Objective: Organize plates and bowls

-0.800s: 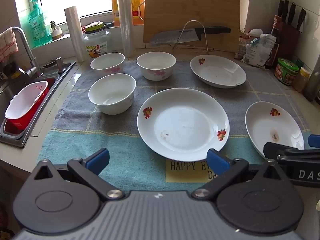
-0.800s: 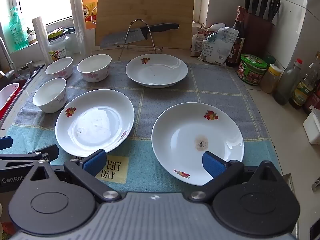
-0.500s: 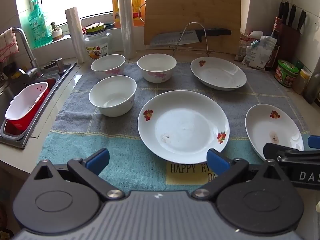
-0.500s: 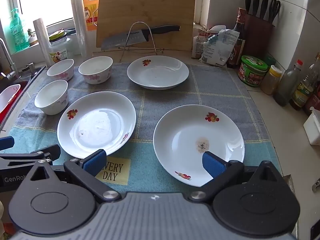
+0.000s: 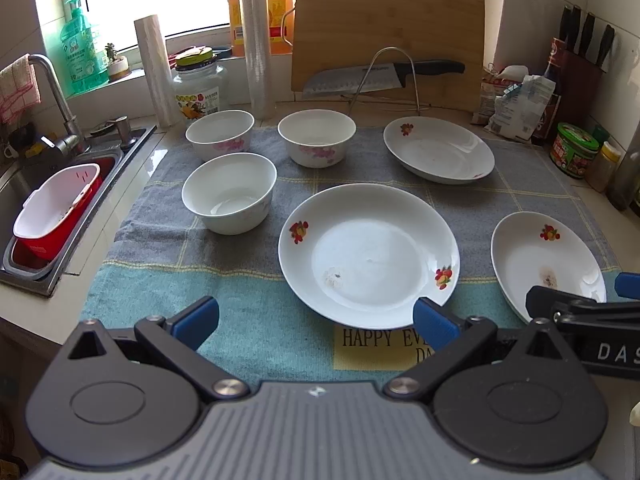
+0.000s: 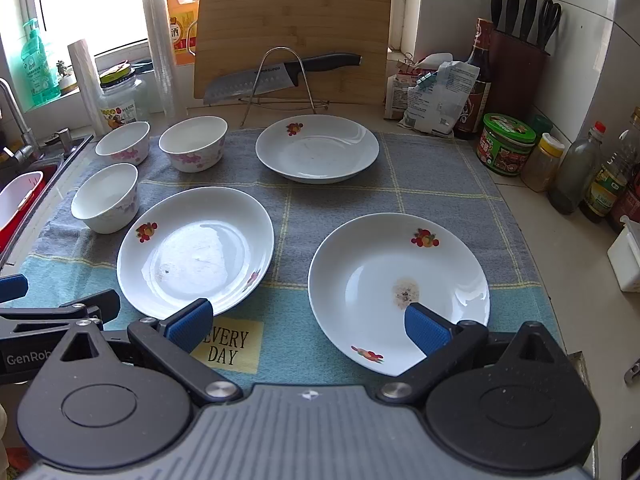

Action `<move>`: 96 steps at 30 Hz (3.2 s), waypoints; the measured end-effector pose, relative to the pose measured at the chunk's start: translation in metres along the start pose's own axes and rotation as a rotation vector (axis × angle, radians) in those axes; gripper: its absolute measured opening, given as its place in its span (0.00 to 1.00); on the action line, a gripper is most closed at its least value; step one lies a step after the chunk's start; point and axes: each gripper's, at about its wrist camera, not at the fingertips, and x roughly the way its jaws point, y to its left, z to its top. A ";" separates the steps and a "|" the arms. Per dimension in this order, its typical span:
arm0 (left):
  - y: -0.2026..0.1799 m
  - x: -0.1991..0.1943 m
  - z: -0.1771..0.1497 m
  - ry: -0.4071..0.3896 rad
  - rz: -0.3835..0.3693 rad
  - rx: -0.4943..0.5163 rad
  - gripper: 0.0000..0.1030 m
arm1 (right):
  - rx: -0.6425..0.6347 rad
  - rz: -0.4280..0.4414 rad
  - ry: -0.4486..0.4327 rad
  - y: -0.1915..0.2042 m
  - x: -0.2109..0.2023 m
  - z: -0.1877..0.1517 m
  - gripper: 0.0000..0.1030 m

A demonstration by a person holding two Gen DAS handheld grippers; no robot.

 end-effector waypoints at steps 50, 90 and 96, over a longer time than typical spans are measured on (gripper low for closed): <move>0.000 -0.005 -0.002 0.000 0.007 -0.006 0.99 | -0.006 -0.003 -0.014 0.003 -0.004 -0.002 1.00; 0.026 0.004 0.003 -0.136 -0.246 0.136 0.99 | 0.000 -0.025 -0.166 0.022 -0.029 -0.002 1.00; 0.022 0.017 -0.005 -0.137 -0.344 0.178 0.99 | 0.021 -0.041 -0.166 0.017 -0.030 -0.013 1.00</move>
